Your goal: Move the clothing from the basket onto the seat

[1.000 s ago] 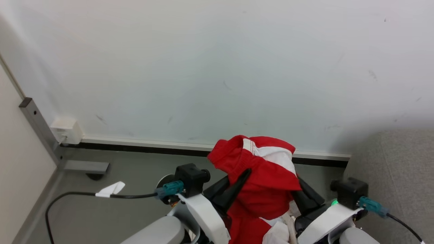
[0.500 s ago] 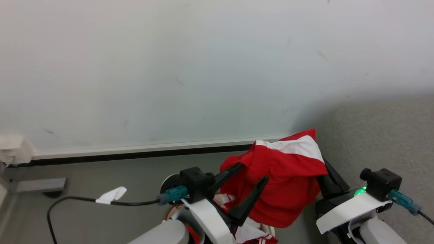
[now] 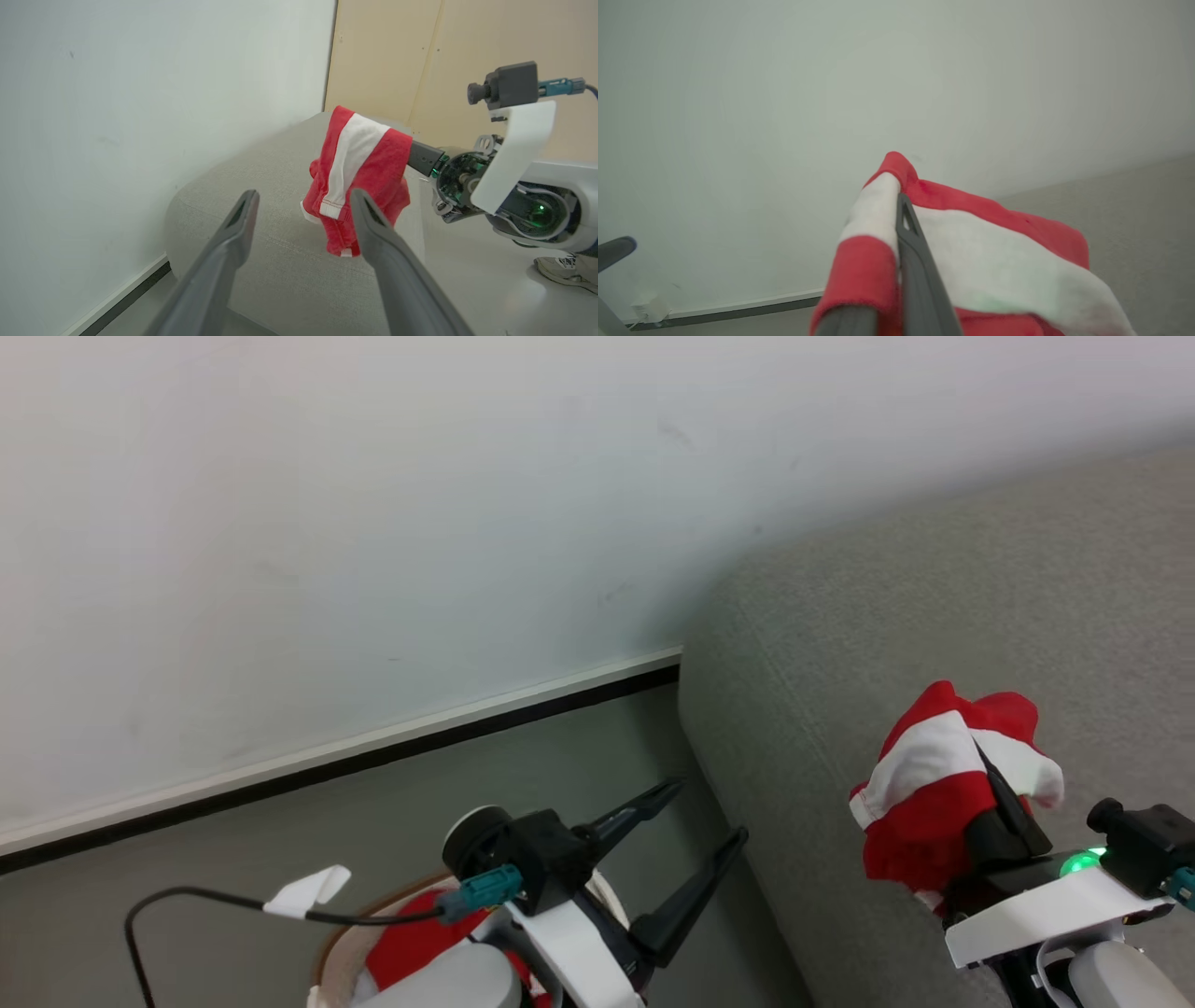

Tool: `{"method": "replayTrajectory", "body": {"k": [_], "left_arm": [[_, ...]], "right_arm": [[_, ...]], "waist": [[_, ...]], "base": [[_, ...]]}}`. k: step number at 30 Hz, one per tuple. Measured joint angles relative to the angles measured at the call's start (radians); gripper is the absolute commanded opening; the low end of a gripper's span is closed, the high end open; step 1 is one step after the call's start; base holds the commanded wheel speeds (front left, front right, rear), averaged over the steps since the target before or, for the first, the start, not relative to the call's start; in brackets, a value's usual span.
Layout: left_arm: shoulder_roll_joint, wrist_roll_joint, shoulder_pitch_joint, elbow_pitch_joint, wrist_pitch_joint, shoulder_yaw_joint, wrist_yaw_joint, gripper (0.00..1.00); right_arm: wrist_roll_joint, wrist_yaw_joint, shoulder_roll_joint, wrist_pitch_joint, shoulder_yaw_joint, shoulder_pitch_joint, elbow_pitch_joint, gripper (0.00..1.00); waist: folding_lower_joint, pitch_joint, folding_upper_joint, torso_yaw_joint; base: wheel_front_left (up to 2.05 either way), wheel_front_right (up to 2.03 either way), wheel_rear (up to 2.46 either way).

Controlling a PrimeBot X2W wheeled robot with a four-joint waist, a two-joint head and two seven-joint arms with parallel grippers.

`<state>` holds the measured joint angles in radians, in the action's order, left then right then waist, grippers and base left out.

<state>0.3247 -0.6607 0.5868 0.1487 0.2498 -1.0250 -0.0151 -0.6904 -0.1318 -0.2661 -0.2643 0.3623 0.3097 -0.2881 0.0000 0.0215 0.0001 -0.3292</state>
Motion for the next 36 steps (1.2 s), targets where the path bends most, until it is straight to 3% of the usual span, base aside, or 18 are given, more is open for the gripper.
{"method": "replayTrajectory", "body": {"k": [8,14,18,24,36], "left_arm": [[0.002,0.03,0.002,0.019,0.008,0.015,0.0,1.0],[0.002,0.039,0.004,0.032,0.012,0.023,0.01,1.0],[0.011,0.041,0.024,0.026,0.011,0.034,0.015,1.0],[0.03,0.031,0.091,-0.031,-0.025,0.055,0.036,1.0],[0.093,0.054,0.198,-0.103,-0.065,0.082,0.057,1.0]], "right_arm": [[0.012,0.0,0.006,0.0,-0.022,-0.039,0.057,0.0],[0.013,0.0,0.01,0.0,-0.021,-0.032,0.076,0.0],[0.019,0.0,0.016,0.0,-0.032,0.057,0.056,0.0],[0.024,0.0,0.002,0.028,-0.105,0.267,-0.042,0.0],[0.073,0.0,-0.155,0.036,-0.353,0.576,-0.171,0.0]], "waist": [[0.0,0.037,0.0,-0.093],[0.0,0.07,0.0,-0.111],[0.0,0.109,0.0,-0.11],[0.0001,0.216,0.0,-0.088],[0.0003,0.489,0.0,0.045]], "base": [[0.0,0.0,0.0],[0.0,0.0,0.0],[0.0,0.0,0.0],[0.0,0.0,0.0],[0.0,0.0,0.0]]}}
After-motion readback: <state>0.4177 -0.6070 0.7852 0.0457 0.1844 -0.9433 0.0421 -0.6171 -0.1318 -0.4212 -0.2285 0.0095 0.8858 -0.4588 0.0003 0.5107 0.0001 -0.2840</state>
